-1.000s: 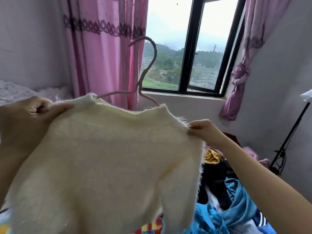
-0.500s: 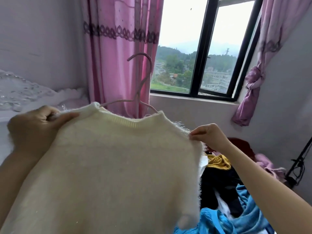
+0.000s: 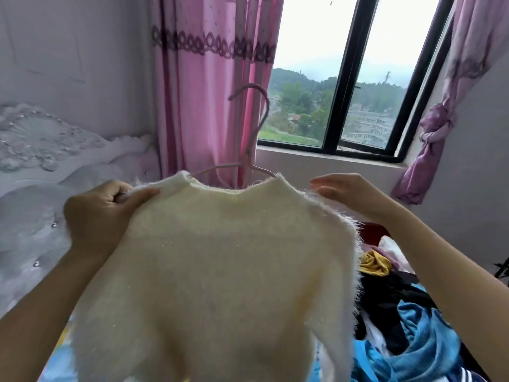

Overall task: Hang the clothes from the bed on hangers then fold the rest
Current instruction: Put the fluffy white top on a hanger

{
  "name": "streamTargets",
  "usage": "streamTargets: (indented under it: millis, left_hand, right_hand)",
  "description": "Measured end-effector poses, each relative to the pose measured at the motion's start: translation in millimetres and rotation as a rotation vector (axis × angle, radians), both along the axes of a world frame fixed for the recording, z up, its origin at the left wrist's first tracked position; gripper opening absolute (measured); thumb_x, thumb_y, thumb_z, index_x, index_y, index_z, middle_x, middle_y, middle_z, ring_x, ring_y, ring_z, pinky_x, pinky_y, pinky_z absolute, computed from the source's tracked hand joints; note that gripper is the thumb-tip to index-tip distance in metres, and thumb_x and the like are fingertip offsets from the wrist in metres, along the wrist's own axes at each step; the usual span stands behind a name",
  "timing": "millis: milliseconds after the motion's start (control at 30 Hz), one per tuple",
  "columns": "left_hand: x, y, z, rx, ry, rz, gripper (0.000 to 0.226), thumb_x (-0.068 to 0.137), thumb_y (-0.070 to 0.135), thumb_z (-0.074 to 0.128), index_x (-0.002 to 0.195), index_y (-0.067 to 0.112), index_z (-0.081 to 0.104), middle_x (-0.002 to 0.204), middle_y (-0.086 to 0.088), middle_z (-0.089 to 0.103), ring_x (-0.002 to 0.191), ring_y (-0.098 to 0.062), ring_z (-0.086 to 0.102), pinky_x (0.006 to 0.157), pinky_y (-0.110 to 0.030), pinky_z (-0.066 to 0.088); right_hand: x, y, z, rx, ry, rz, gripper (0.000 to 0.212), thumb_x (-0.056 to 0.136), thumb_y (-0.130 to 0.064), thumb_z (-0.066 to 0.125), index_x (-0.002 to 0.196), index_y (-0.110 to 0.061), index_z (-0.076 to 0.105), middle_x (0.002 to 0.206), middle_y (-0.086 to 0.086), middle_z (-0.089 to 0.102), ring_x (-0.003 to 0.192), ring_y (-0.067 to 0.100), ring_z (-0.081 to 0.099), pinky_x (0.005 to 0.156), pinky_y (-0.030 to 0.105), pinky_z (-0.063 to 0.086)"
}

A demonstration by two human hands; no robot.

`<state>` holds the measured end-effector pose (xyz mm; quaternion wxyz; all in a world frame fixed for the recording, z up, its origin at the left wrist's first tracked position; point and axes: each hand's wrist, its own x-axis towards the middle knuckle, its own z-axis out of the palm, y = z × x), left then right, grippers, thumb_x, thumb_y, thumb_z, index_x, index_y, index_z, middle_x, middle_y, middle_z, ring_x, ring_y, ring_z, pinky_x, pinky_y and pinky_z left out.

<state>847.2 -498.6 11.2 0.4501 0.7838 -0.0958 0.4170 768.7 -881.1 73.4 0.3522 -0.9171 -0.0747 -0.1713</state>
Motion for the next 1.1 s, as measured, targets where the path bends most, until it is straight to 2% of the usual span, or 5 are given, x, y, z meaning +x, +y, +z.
streamTargets:
  millis: [233,500,600,700,1100]
  left_hand:
    - [-8,-36,13,0.332,-0.087,-0.039,0.063,0.066,0.069,0.044,0.056,0.009,0.060,0.048,-0.005,0.053,0.049,-0.017,0.042,0.048,-0.031,0.022]
    - [2,3,10,0.461,0.099,-0.239,0.060,0.056,0.075,0.044,0.051,0.016,0.051,0.049,0.000,0.048,0.055,-0.008,0.049,0.051,-0.018,0.031]
    - [-18,12,5,0.433,0.078,-0.230,0.053,0.059,0.072,0.046,0.048,0.020,0.046,0.050,0.005,0.049,0.055,0.000,0.049,0.052,-0.015,0.032]
    - [-43,26,5,0.438,0.107,-0.136,0.055,0.060,0.071,0.047,0.049,0.018,0.048,0.044,0.004,0.042,0.054,-0.001,0.047,0.051,-0.017,0.030]
    - [-259,62,-43,0.222,0.366,0.498,0.048,0.062,0.060,0.063,0.056,0.012,0.056,0.054,-0.003,0.049,0.050,-0.007,0.041,0.052,-0.022,0.030]
  right_hand:
    - [26,53,-22,-0.098,0.092,-0.010,0.035,0.091,-0.019,0.058,0.060,-0.004,0.052,0.056,0.001,0.039,0.049,0.003,0.034,0.053,0.023,0.030]
    - [43,78,-27,0.240,0.046,0.155,0.035,0.092,-0.012,0.058,0.071,0.015,0.061,0.053,-0.003,0.047,0.046,0.001,0.037,0.048,0.011,0.032]
    - [47,90,-21,0.246,0.075,0.264,0.032,0.092,-0.010,0.056,0.063,-0.002,0.067,0.044,-0.014,0.051,0.042,-0.004,0.041,0.049,0.009,0.034]
    - [45,104,-17,0.181,0.082,0.355,0.052,0.093,-0.013,0.056,0.043,-0.029,0.060,0.045,-0.014,0.048,0.046,0.000,0.039,0.053,0.015,0.034]
    - [-6,193,-54,0.085,0.245,0.854,0.042,0.090,-0.021,0.061,0.048,-0.022,0.059,0.051,-0.006,0.045,0.054,0.012,0.037,0.053,0.026,0.029]
